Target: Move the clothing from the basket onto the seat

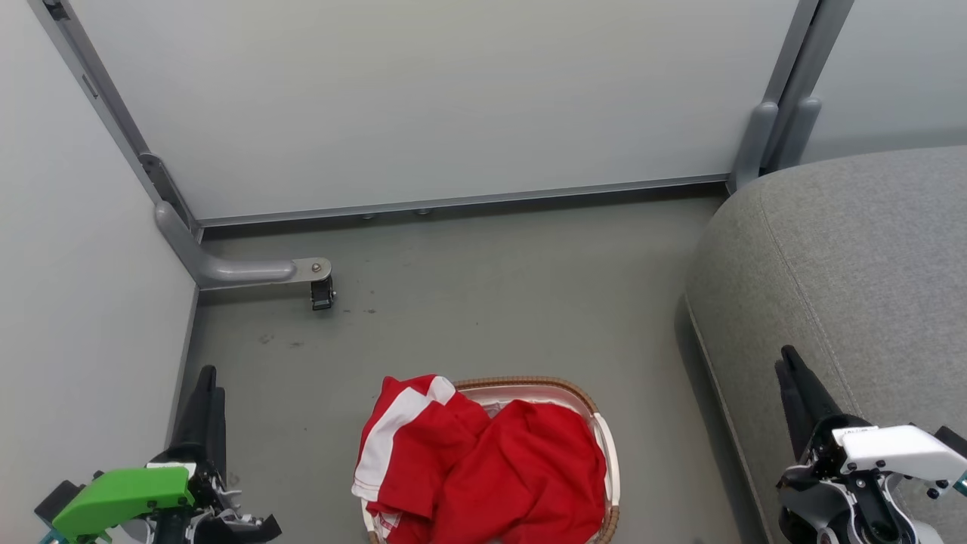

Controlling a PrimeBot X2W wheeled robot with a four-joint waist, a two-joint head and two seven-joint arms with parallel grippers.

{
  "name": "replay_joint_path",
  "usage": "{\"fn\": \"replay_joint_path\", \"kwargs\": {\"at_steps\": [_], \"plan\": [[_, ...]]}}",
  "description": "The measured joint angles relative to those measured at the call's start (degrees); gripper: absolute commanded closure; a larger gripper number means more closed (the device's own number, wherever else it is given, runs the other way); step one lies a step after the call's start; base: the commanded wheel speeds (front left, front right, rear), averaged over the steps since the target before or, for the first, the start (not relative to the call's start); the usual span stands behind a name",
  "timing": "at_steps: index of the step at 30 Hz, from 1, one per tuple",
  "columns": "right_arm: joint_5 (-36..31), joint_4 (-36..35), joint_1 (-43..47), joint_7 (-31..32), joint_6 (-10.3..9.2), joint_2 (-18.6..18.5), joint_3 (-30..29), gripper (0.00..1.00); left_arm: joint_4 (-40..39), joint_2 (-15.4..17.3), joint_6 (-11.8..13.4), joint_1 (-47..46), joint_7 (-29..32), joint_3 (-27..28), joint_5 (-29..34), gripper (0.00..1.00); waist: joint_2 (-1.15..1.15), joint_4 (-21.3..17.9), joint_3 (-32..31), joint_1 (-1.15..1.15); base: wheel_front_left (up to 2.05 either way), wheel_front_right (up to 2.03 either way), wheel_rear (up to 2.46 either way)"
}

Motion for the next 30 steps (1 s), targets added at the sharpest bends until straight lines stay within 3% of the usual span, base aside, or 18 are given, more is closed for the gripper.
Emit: {"fn": "replay_joint_path", "kwargs": {"at_steps": [8, 30], "plan": [[-2.3, 0.3, 0.7, -1.9, -0.01, -0.6, 1.5, 0.00, 1.4, 0.1, 0.0, 0.7, -2.0, -0.3, 3.0, 0.00, 0.00, 0.0, 0.0, 0.00, 0.00, 0.00, 0.00], [-27.7, -0.5, -0.2, -7.4, -0.01, -2.7, 5.1, 0.00, 2.3, 1.7, 0.1, 0.7, -7.4, -1.2, 30.6, 0.00, 0.00, 0.0, 0.3, 0.00, 0.00, 0.00, 0.00]]}}
